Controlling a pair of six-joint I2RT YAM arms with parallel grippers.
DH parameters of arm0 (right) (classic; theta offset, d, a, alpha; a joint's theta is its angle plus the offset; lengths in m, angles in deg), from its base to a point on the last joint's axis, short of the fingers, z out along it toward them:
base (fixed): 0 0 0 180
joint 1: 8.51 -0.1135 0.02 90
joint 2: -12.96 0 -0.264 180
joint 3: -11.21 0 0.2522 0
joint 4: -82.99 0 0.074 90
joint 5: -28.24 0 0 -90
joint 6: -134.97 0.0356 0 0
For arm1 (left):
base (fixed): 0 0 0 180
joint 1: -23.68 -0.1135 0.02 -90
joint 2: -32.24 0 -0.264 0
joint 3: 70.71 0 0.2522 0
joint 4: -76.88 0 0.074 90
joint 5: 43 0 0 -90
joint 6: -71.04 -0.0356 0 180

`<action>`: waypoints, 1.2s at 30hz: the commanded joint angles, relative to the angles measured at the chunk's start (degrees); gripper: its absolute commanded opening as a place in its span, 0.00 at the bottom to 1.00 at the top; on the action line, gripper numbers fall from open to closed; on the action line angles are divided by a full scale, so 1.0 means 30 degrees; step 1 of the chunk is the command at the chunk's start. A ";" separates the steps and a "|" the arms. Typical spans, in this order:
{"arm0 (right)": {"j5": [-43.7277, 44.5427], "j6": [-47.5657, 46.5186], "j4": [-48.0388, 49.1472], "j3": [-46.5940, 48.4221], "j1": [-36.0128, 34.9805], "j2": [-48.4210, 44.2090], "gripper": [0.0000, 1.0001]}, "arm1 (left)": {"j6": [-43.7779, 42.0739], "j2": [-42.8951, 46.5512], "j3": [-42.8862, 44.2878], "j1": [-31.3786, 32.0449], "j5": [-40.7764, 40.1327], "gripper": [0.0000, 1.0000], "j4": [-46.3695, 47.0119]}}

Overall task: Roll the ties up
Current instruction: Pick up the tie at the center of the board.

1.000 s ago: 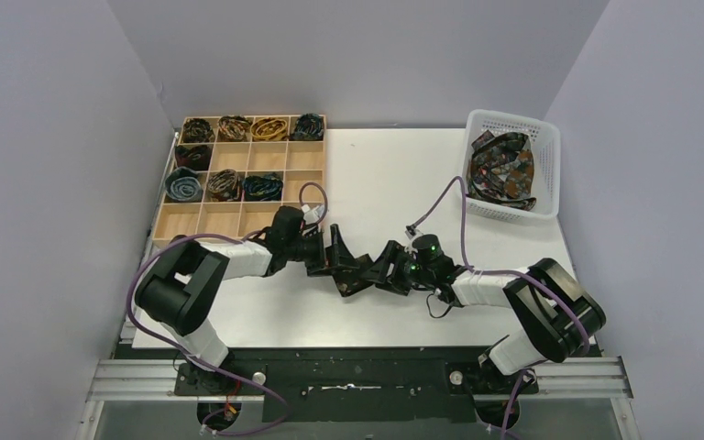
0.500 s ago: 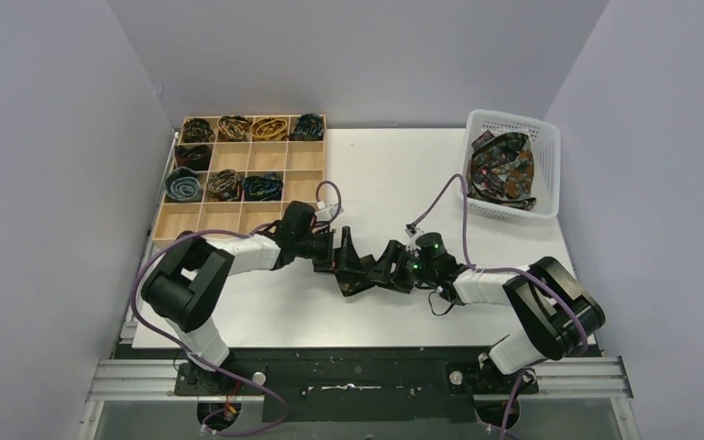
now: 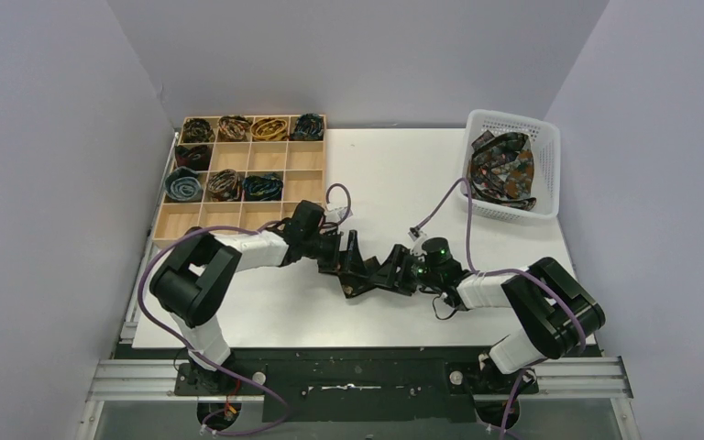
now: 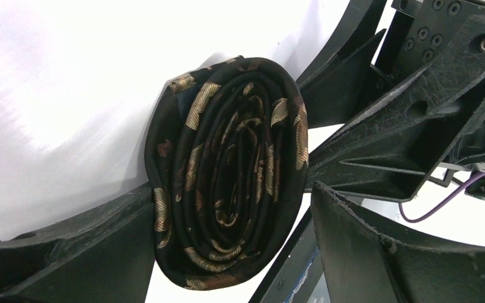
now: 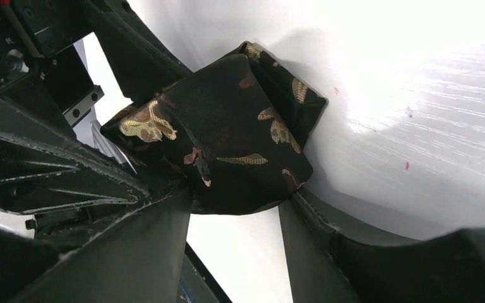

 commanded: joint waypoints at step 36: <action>-0.1598 -0.3494 -0.1331 -0.0133 0.1367 0.1491 0.61 | -0.3514 -0.1343 0.2517 0.0891 0.2063 0.51 -0.3389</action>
